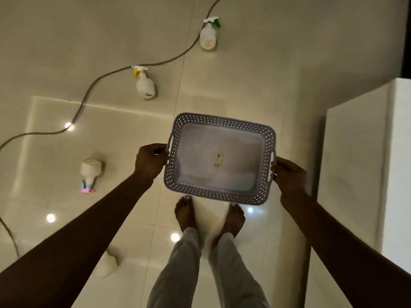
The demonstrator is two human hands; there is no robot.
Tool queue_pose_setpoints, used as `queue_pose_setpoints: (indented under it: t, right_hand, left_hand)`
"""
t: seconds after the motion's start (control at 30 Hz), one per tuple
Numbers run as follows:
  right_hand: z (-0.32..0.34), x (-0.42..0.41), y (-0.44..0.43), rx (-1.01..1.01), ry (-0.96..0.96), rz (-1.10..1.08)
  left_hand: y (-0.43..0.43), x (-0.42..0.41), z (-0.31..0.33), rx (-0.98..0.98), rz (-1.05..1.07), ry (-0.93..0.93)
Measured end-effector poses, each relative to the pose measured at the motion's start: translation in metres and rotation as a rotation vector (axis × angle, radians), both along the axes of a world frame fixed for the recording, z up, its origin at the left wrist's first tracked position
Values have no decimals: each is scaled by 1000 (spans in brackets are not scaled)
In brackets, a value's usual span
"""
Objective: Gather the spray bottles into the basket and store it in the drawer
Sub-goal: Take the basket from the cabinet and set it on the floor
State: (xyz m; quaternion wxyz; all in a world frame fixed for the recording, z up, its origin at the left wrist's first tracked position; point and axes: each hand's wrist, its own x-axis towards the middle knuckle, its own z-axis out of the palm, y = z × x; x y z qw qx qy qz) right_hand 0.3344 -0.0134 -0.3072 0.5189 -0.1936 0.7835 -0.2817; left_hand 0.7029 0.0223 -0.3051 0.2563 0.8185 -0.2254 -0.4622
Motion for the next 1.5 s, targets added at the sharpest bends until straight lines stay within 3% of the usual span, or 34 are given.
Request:
queue_pose_setpoints:
  t: [0.33, 0.67, 1.1, 1.27, 1.5]
  right_hand:
    - [-184, 8, -36, 41, 34, -19]
    - [-274, 8, -55, 47, 90, 7]
    - [-310, 7, -50, 90, 116, 69]
    - [-307, 14, -56, 127, 147, 157]
    - [-255, 57, -34, -10, 279, 585]
  left_hand:
    - [-36, -11, -183, 53, -37, -47]
    - [-56, -14, -277, 73, -66, -90]
    - [-52, -21, -303, 162, -146, -75]
    - [-54, -21, -300, 237, -135, 14]
    - [-28, -14, -243, 81, 9, 67]
